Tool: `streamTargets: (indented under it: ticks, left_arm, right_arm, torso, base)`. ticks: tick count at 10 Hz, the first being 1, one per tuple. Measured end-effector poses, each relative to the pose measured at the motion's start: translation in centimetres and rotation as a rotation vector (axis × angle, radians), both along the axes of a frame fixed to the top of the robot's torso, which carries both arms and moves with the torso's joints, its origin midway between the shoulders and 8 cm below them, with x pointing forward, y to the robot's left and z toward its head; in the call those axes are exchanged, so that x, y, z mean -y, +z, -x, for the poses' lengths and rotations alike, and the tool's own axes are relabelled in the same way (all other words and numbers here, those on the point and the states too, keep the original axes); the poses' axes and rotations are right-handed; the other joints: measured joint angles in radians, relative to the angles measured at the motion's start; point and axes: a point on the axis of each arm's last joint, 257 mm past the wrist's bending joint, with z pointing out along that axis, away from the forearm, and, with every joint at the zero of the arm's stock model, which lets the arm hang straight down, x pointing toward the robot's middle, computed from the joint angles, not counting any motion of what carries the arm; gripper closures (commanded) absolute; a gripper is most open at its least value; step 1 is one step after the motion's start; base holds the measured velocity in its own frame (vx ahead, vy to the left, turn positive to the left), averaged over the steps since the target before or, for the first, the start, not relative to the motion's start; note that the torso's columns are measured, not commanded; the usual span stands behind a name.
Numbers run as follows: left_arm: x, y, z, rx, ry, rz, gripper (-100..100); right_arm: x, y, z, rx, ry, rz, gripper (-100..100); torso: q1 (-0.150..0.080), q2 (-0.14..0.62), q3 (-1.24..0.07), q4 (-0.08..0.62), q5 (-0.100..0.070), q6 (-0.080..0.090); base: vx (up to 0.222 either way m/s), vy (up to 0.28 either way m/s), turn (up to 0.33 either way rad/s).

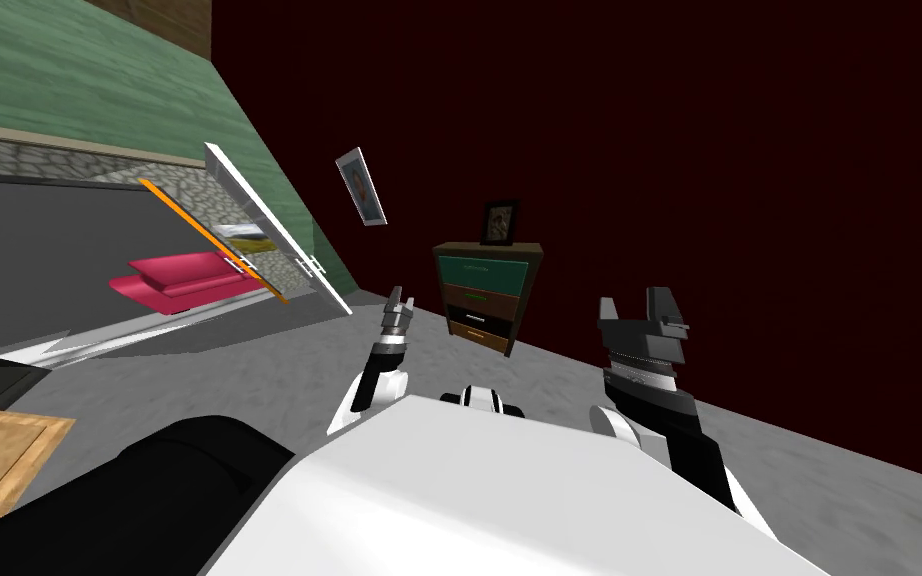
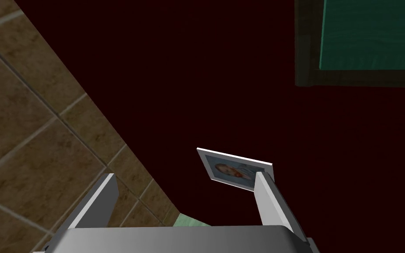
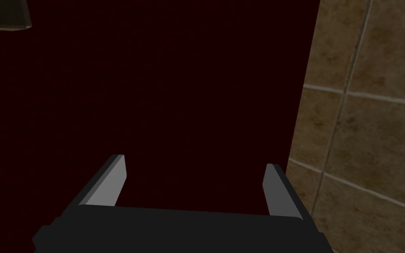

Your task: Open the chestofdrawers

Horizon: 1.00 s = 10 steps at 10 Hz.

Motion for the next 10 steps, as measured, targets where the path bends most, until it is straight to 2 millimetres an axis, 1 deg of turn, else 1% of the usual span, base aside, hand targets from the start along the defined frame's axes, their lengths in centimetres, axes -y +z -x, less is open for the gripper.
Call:
streamTargets:
  ticks: [2, 10]
  left_arm:
    - [0.3, -0.1, -0.6, -0.033, -0.011, -0.005, -100]
    - [1.2, -1.9, -2.5, -0.176, -0.034, 0.012, -100]
  right_arm:
    - [0.0, 0.0, 0.0, 0.0, 0.0, 0.0, 0]
    - [0.0, 0.0, 0.0, 0.0, 0.0, 0.0, 0]
  torso:
    - [0.001, 0.001, 0.001, 0.0, 0.0, 0.0]
    - [0.002, 0.002, 0.001, 0.0, 0.001, 0.0]
  base:
    - [0.106, -0.009, -0.066]
    - [0.112, -0.004, -0.063]
